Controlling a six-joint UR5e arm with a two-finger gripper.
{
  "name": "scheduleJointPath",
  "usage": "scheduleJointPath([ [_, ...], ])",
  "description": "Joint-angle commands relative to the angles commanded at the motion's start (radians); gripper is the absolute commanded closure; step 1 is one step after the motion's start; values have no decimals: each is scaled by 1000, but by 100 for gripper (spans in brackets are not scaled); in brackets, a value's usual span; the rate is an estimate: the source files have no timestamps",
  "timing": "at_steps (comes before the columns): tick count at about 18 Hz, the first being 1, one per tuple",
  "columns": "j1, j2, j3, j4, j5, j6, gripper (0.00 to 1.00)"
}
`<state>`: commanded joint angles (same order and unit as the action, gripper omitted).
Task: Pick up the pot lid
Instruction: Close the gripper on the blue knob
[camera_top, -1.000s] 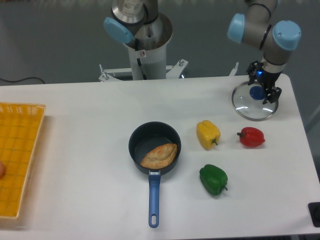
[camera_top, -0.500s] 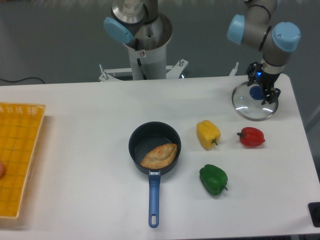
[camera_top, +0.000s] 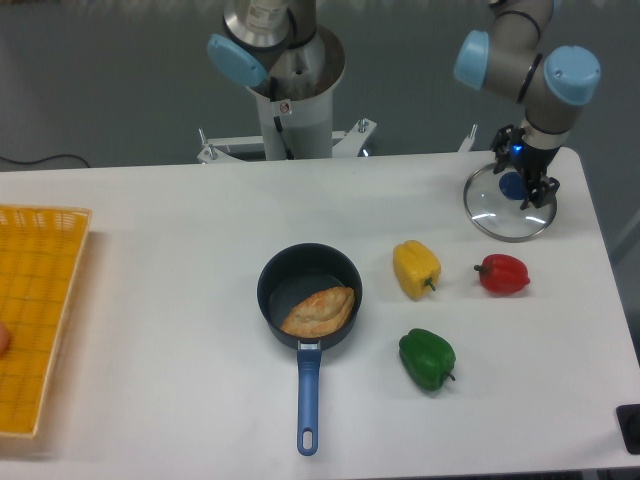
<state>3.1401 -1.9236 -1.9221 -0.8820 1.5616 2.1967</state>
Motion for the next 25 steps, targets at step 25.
scheduleJointPath([
  [25, -3, 2, 12, -5, 6, 0, 48],
])
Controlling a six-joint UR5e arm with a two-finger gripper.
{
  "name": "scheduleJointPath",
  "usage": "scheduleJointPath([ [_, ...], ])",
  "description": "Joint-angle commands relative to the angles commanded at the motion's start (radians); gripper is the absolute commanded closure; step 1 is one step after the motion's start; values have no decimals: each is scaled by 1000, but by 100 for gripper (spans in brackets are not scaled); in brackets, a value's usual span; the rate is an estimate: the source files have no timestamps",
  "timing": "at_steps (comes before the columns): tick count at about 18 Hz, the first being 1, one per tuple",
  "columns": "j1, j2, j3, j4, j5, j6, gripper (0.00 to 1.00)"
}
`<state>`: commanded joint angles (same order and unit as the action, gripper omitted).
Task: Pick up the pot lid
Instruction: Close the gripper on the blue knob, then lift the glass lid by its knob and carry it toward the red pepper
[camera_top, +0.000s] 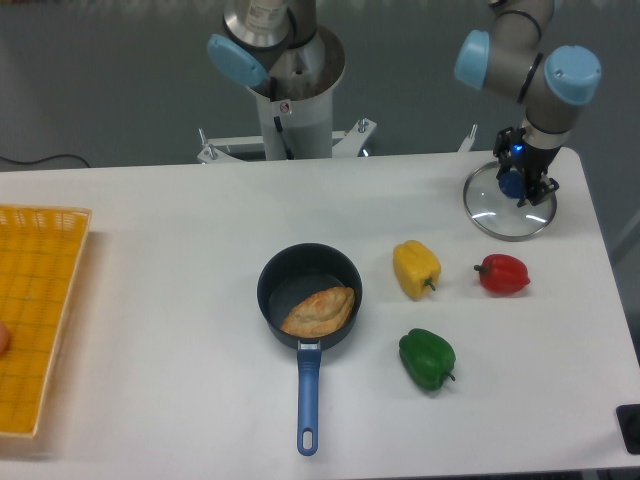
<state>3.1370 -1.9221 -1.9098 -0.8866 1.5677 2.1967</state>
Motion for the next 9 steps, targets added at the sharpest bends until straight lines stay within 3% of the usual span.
scheduleJointPath([
  [9, -46, 24, 28, -15, 5, -83, 48],
])
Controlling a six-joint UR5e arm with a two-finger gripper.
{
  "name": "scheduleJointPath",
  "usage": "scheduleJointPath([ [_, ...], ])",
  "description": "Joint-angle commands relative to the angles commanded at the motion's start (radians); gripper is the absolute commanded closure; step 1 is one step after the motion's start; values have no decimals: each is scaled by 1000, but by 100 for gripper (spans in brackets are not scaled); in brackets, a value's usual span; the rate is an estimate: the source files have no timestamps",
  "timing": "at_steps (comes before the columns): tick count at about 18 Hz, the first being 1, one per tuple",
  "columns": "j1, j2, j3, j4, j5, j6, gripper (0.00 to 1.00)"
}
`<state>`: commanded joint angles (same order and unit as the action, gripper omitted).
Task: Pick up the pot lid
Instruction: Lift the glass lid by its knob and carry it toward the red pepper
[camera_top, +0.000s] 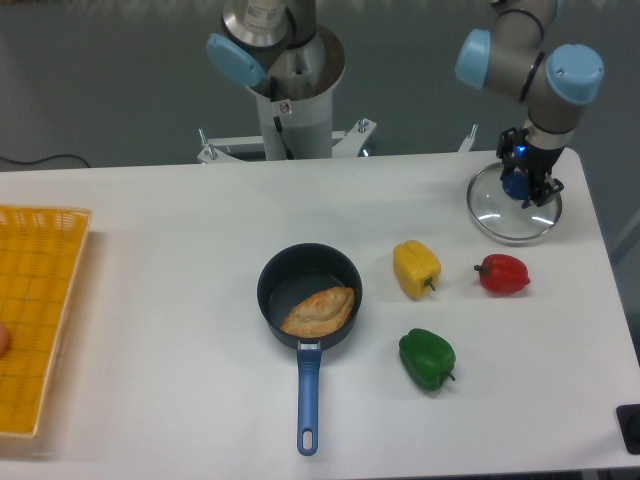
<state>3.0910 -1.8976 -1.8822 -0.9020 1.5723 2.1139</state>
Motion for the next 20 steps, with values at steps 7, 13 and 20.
scheduleJointPath([
  [7, -32, 25, 15, -44, 0, -26, 48],
  [13, -81, 41, 43, -89, 0, -97, 48],
  [20, -137, 41, 61, -94, 2, -177, 48],
])
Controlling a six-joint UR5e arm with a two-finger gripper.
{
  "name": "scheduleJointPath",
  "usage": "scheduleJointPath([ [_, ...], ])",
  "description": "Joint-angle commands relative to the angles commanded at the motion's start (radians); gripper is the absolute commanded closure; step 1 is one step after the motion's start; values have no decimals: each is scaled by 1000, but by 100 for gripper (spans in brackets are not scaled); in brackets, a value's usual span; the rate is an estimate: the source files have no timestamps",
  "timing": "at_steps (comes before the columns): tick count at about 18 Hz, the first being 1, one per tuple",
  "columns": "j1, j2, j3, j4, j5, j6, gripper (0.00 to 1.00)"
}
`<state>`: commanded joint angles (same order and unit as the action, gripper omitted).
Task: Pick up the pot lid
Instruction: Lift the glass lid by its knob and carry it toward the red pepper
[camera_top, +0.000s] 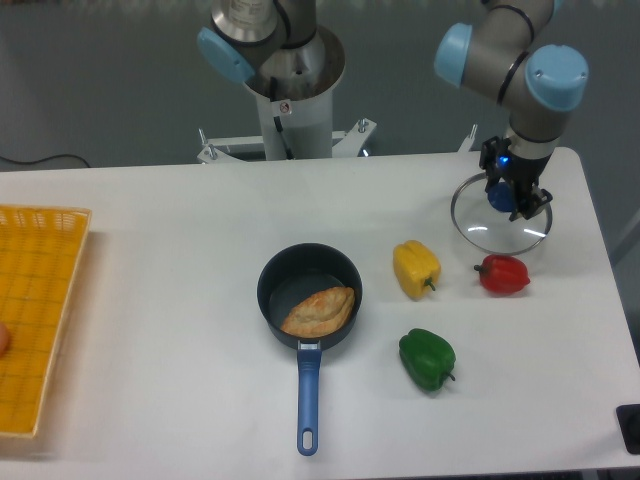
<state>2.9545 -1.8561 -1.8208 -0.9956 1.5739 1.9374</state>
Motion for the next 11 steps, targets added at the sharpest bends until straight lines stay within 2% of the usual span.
scheduleJointPath([
  [11, -34, 0, -2, -3, 0, -43, 48],
])
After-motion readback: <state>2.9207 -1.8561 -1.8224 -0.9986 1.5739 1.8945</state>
